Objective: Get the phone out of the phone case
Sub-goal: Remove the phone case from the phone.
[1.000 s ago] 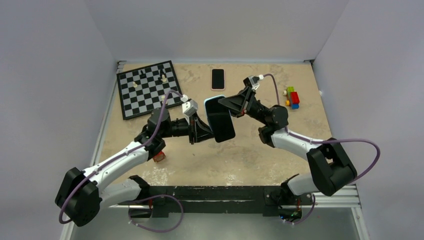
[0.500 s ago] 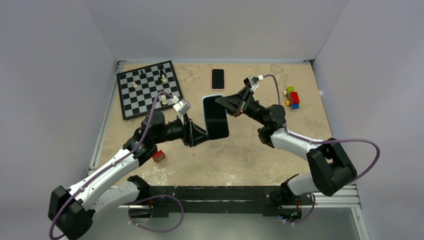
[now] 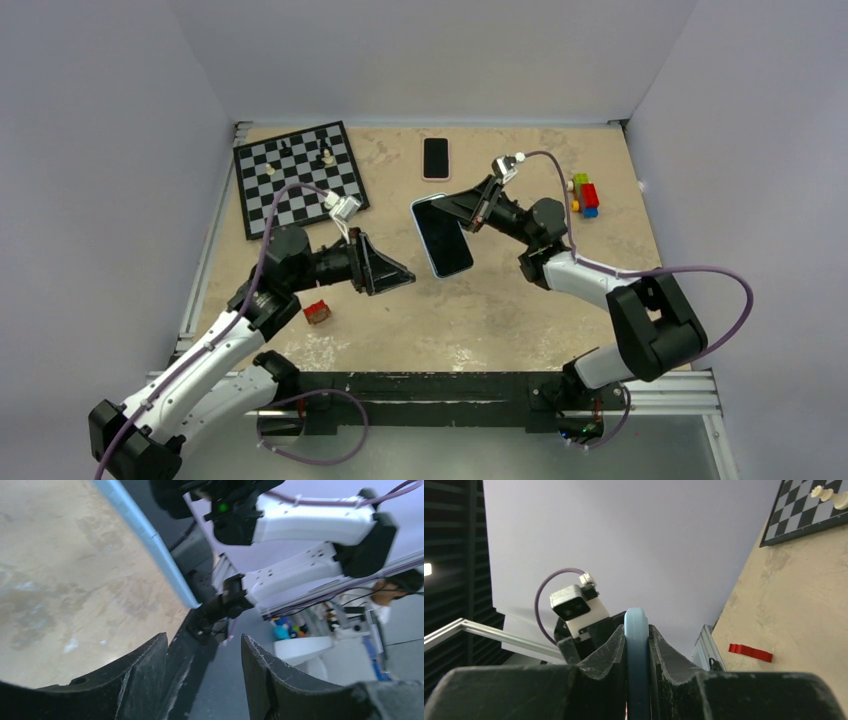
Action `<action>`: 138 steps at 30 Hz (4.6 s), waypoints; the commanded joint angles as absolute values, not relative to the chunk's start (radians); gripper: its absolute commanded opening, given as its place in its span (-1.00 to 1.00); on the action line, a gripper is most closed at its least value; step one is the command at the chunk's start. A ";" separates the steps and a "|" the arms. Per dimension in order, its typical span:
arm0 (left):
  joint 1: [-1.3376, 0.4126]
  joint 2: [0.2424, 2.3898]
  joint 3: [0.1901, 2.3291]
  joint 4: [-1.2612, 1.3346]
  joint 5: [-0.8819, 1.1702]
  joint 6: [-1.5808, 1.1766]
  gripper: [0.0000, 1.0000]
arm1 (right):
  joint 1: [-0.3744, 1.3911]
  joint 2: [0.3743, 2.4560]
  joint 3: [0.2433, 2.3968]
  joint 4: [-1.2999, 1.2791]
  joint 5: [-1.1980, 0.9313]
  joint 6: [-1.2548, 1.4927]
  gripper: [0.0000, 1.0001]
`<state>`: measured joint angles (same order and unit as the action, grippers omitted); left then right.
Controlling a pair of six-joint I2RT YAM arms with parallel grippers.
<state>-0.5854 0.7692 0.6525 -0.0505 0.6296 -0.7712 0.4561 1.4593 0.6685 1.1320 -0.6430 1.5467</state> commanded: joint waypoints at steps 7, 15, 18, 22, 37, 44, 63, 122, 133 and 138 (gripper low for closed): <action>-0.638 0.885 0.671 0.303 0.656 -1.185 0.11 | 0.457 1.389 0.731 1.006 -0.574 1.413 -1.00; -0.633 0.819 0.836 -0.171 0.322 -0.926 0.08 | 0.456 1.328 0.725 0.953 -0.643 1.326 -1.00; -0.624 0.852 0.853 -0.116 0.326 -0.935 0.28 | 0.457 1.292 0.727 0.929 -0.671 1.298 -1.00; -0.618 0.957 0.926 -0.125 0.391 -0.938 0.26 | 0.457 1.251 0.727 0.921 -0.682 1.300 -1.00; -0.619 1.116 0.871 0.254 0.537 -1.069 -0.48 | 0.509 1.285 0.748 1.011 -0.693 1.377 -1.00; -0.609 1.117 0.880 0.234 0.501 -1.019 -1.00 | 0.517 1.282 0.706 1.062 -0.723 1.392 -1.00; -0.453 0.924 0.785 0.138 0.505 -1.050 -1.00 | 0.460 1.011 0.710 0.200 -0.780 0.873 0.26; -0.448 0.943 0.771 0.241 0.538 -1.130 -1.00 | 0.511 0.949 0.565 0.430 -0.805 1.071 -0.17; -0.449 0.951 0.741 0.282 0.550 -1.175 -1.00 | 0.538 1.005 0.558 0.584 -0.806 1.156 -0.18; -0.451 0.951 0.721 0.312 0.558 -1.202 -1.00 | 0.560 1.063 0.565 0.667 -0.795 1.188 -0.19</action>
<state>-0.4450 0.9665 0.7307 0.2073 0.5217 -1.1446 0.5377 1.0306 0.5503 0.5064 -0.8043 1.1439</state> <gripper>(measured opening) 0.206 0.410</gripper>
